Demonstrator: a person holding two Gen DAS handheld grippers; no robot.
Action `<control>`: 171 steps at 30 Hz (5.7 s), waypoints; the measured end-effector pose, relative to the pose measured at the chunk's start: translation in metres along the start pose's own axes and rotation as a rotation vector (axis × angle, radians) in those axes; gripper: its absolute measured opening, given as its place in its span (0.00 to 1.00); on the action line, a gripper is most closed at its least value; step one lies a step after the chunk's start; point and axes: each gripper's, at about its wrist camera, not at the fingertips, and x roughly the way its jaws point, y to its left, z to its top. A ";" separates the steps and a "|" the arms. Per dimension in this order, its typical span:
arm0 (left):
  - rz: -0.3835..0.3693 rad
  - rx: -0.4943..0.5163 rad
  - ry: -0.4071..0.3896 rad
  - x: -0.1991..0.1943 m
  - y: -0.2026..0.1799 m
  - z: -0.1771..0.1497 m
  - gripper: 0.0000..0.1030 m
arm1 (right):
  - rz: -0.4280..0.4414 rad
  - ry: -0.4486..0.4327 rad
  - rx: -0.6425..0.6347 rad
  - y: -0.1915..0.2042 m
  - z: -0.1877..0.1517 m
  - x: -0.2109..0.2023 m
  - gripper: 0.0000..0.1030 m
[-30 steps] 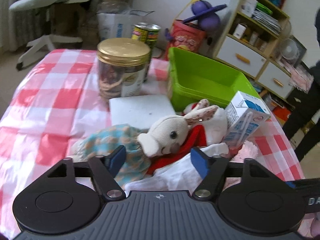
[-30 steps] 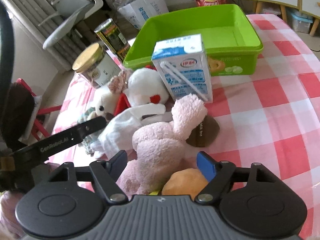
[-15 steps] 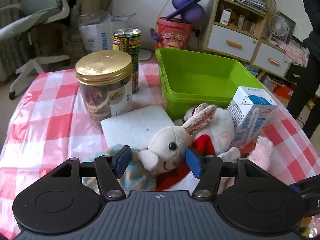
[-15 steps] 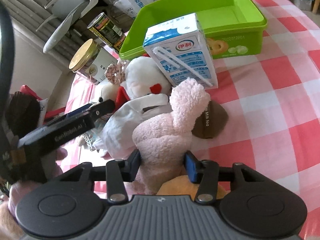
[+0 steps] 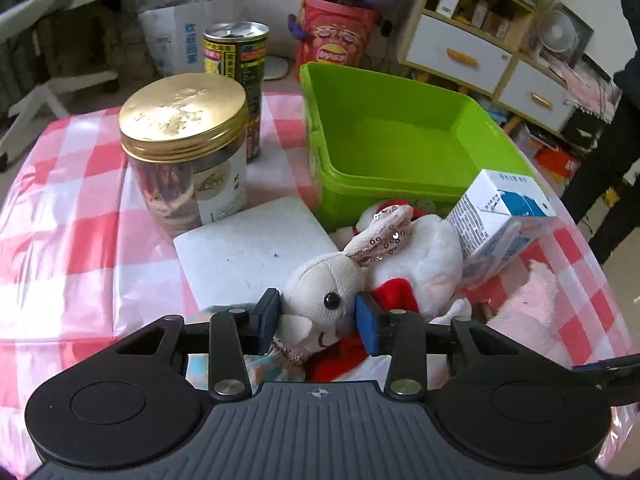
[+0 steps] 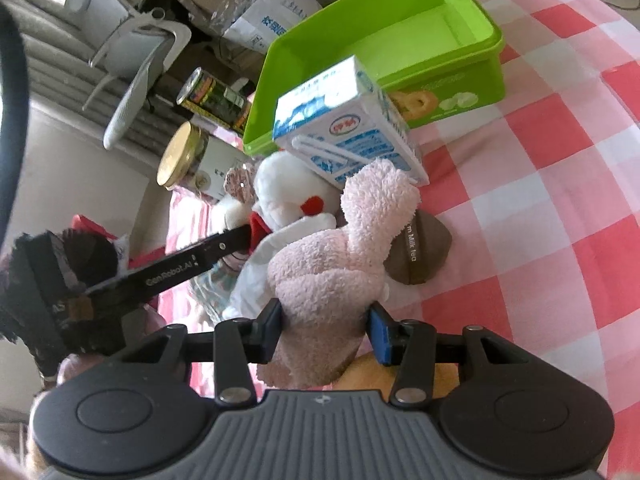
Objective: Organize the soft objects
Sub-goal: 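Close the right tool on the pink bunny while the left tool grasps the cream bunny doll, then carry both plush toys over the green bin and open both tools to drop them, then grasp the grey plush with the left tool while the right tool grasps the burger plush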
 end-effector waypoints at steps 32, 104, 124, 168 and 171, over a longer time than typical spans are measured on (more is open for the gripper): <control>-0.098 -0.058 -0.150 -0.028 -0.073 0.104 0.35 | 0.100 -0.426 0.135 -0.016 0.105 -0.079 0.22; 0.093 -0.152 -0.021 -0.074 -0.046 -0.067 0.95 | -0.182 -0.185 -0.245 0.031 -0.012 -0.081 0.63; -0.193 0.132 0.190 -0.046 -0.096 -0.126 0.92 | -0.139 0.087 -0.193 -0.005 -0.051 -0.035 0.63; 0.026 -0.084 0.077 -0.071 -0.047 -0.100 0.33 | -0.134 0.016 -0.055 -0.013 -0.037 -0.006 0.58; 0.011 -0.109 0.087 -0.069 -0.043 -0.100 0.24 | -0.140 0.024 -0.063 -0.012 -0.038 -0.001 0.58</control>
